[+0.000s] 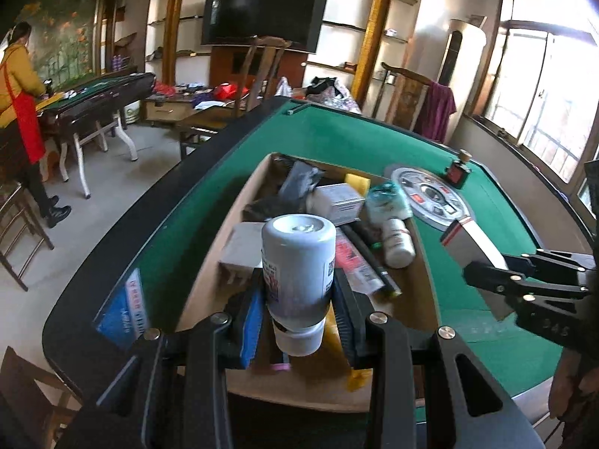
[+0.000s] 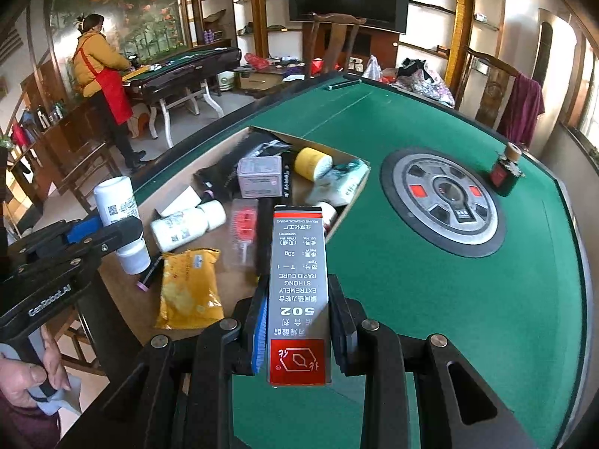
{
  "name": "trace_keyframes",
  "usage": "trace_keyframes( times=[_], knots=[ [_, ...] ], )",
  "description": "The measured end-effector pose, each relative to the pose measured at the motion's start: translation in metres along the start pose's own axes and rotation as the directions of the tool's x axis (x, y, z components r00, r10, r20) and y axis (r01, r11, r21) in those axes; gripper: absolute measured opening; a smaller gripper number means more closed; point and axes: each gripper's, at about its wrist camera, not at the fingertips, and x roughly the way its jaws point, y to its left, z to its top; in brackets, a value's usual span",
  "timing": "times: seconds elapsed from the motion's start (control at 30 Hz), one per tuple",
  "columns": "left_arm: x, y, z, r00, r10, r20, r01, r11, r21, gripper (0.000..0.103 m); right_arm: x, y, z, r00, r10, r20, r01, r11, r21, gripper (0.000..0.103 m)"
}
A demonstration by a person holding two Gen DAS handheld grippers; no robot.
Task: Organize objects
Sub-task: 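Lower the pill bottle and tall box into the tray and open both grippers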
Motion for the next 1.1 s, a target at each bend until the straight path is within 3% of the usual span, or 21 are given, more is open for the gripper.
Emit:
trace_keyframes(
  times=[0.37, 0.67, 1.1],
  knots=[
    [0.008, 0.031, -0.004, 0.999, 0.041, -0.032, -0.042, 0.999, -0.024, 0.034, 0.019, 0.026, 0.006, 0.997, 0.063, -0.035, -0.064, 0.997, -0.036, 0.031],
    [0.035, 0.032, -0.004, 0.994, 0.057, -0.091, -0.056, 0.998, 0.013, 0.034, 0.052, 0.043, 0.008, 0.991, 0.089, -0.096, -0.094, 0.994, -0.055, 0.031],
    [0.057, 0.029, 0.003, 0.991, 0.075, -0.11, -0.068, 0.996, 0.061, 0.034, 0.088, 0.039, 0.021, 0.985, 0.097, -0.14, -0.1, 0.995, -0.016, 0.031]
  ],
)
